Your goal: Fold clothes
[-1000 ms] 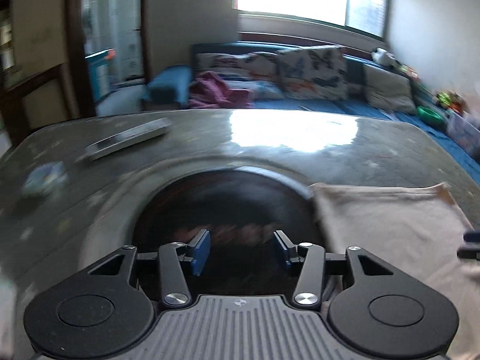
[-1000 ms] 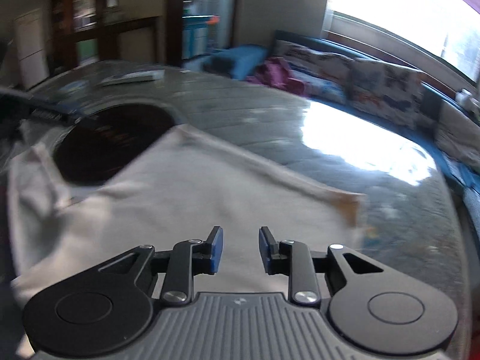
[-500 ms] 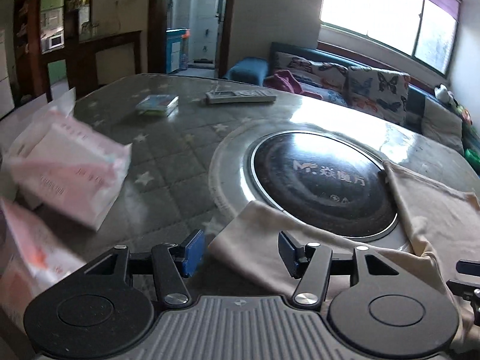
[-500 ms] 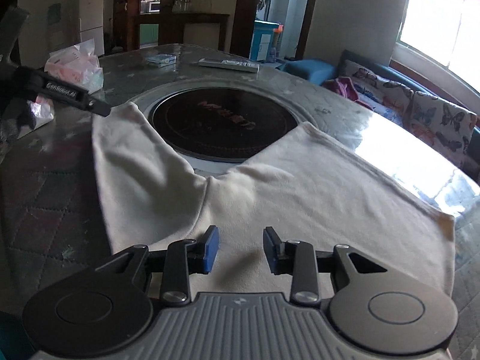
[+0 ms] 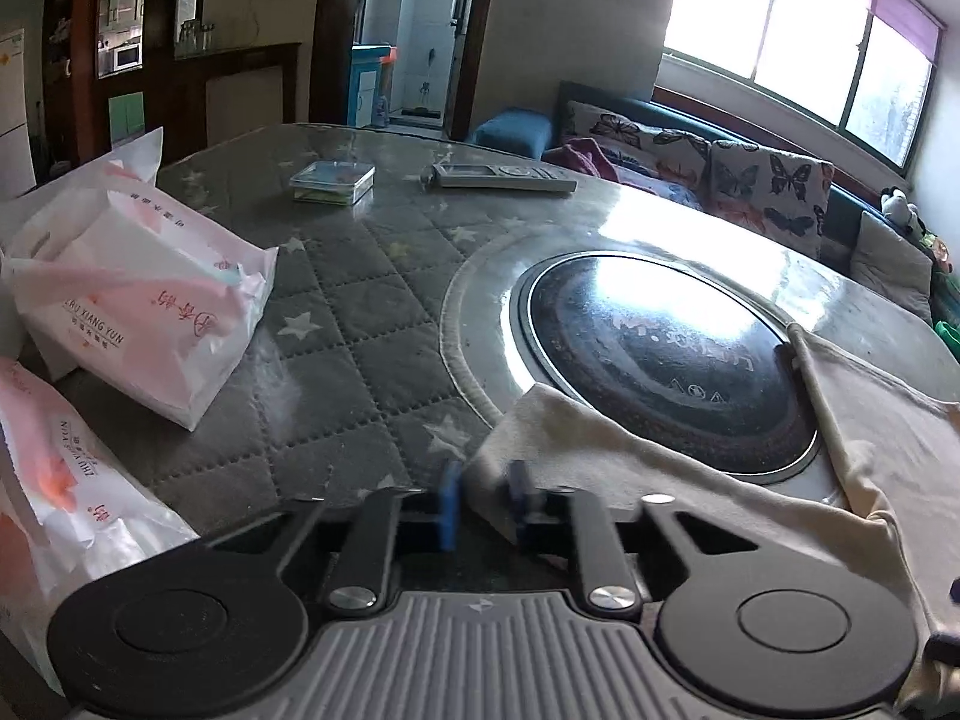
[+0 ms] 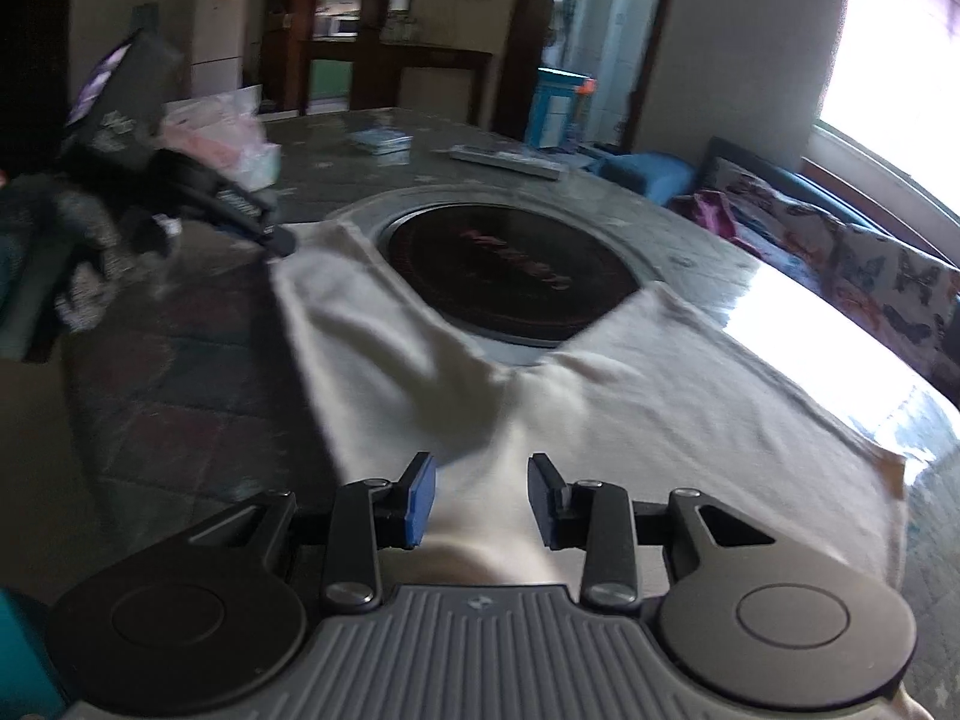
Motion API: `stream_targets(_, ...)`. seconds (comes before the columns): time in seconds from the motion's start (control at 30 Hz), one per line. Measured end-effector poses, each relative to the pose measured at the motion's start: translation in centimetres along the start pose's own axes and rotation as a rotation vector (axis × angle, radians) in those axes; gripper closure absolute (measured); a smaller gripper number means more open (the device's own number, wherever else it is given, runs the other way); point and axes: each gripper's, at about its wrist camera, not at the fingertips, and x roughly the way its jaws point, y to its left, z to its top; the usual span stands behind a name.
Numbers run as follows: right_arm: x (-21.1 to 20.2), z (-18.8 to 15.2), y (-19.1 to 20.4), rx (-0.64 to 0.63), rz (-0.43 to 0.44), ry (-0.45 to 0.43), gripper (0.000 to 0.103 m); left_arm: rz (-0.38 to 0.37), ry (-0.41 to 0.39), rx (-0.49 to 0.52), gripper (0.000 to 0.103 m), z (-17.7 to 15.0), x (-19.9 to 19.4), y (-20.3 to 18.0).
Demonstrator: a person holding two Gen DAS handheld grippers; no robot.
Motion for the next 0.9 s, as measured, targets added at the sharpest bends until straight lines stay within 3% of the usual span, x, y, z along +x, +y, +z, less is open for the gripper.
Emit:
stream_targets(0.3, 0.7, 0.2, 3.3, -0.071, 0.071, -0.003, 0.071, -0.023, -0.107, -0.042, 0.098, 1.4, -3.6, 0.5)
stream_targets(0.33, 0.9, 0.2, 3.3, -0.062, 0.079, -0.001, 0.074, -0.027, -0.118, -0.04, 0.098, 1.6, -4.0, 0.4)
stream_targets(0.37, 1.0, 0.2, 3.4, -0.053, 0.087, 0.002, 0.087, -0.03, -0.128, -0.038, 0.098, 1.8, -4.2, 0.4)
stream_targets(0.47, 1.5, 0.2, 3.5, -0.025, 0.11, 0.008, 0.099, -0.036, -0.156, -0.031, 0.098, 2.5, -4.9, 0.3)
stream_targets(0.57, 2.0, 0.2, 3.7, 0.003, 0.133, 0.015, 0.1, -0.025, -0.163, -0.026, 0.098, 2.6, -4.6, 0.4)
stream_targets(0.73, 1.9, 0.1, 3.8, 0.002, 0.161, 0.0, 0.093, 0.016, -0.084, -0.024, 0.098, 1.5, -2.0, 1.1)
stream_targets(0.9, -0.5, -0.3, 2.3, 0.042, 0.143, -0.021, 0.093, 0.036, -0.024, -0.04, 0.097, 0.6, -0.4, 1.9)
